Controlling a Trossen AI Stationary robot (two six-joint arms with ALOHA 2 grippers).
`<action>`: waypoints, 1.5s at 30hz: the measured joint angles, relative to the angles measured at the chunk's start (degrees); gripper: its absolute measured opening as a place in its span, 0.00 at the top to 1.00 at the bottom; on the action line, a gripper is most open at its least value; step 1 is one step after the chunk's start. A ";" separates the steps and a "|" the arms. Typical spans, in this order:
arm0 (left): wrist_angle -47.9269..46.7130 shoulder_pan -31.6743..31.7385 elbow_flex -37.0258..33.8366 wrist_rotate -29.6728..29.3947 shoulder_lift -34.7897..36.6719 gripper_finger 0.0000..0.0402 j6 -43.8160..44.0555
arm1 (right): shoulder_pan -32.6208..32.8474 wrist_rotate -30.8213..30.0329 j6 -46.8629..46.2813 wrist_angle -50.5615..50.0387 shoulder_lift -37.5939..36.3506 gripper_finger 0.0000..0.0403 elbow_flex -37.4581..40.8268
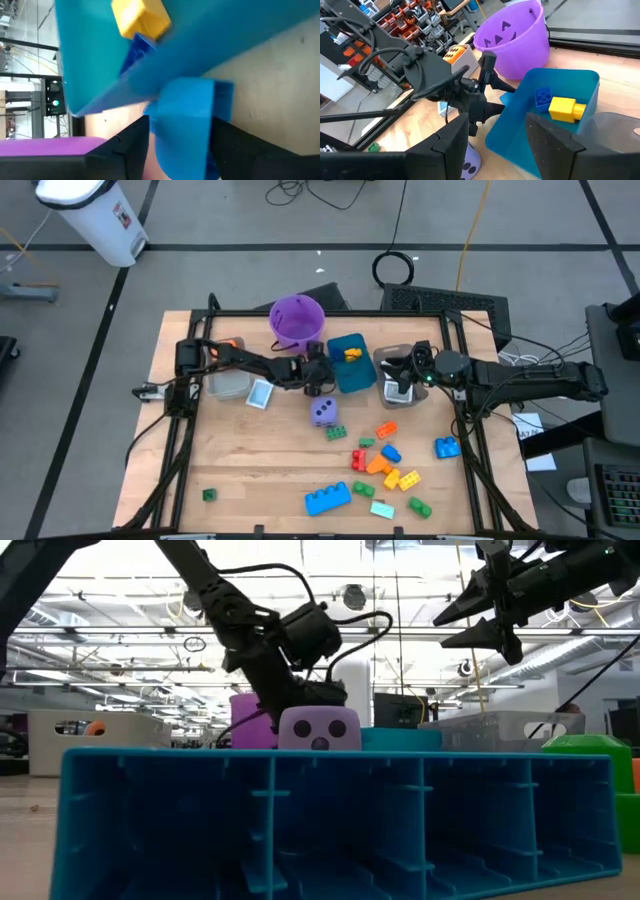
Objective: Pick & Place Toys
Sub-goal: Put the blue game piece into the blue bin
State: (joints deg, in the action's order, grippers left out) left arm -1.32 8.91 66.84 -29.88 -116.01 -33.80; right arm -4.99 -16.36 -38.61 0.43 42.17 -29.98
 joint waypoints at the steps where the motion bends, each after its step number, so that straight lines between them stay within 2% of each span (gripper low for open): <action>1: 0.23 0.07 0.45 -0.01 0.03 0.54 0.02 | -0.02 0.00 -0.15 0.00 0.00 0.54 0.00; 11: -2.02 0.39 1.50 -0.61 0.26 0.92 5.47 | -0.02 0.00 0.26 -0.04 0.00 0.54 0.00; 13: -2.67 0.25 1.52 -0.79 0.28 0.96 5.94 | -0.02 0.00 0.26 -0.04 0.00 0.54 0.00; 19: -3.44 -1.03 1.47 -0.31 1.76 0.92 6.96 | -0.02 0.00 0.28 -0.04 0.00 0.54 0.00; 23: -4.63 -2.26 1.30 1.04 4.93 0.96 9.31 | -0.02 0.00 0.28 0.01 0.00 0.54 0.00; 26: -5.80 -2.96 1.30 4.15 9.50 0.98 15.20 | -0.02 0.00 0.28 0.24 0.00 0.54 0.00; 31: -8.30 -3.42 1.32 9.54 18.37 0.95 22.84 | -0.03 0.00 0.29 2.93 0.02 0.54 0.00; 34: -8.83 -3.10 1.32 14.13 24.25 0.96 25.93 | -0.04 0.26 1.37 8.26 0.04 0.54 0.00; 40: -8.64 -0.32 1.34 26.85 32.72 0.97 37.70 | 0.00 1.62 7.25 26.92 1.47 0.54 -0.83; 45: -5.44 1.43 1.38 35.50 34.86 0.95 46.34 | 0.39 3.57 11.61 21.49 6.98 0.54 -9.83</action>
State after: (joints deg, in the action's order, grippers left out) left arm -6.76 10.34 68.22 5.62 -81.14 12.54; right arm -4.60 -12.79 -27.00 21.91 49.16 -39.80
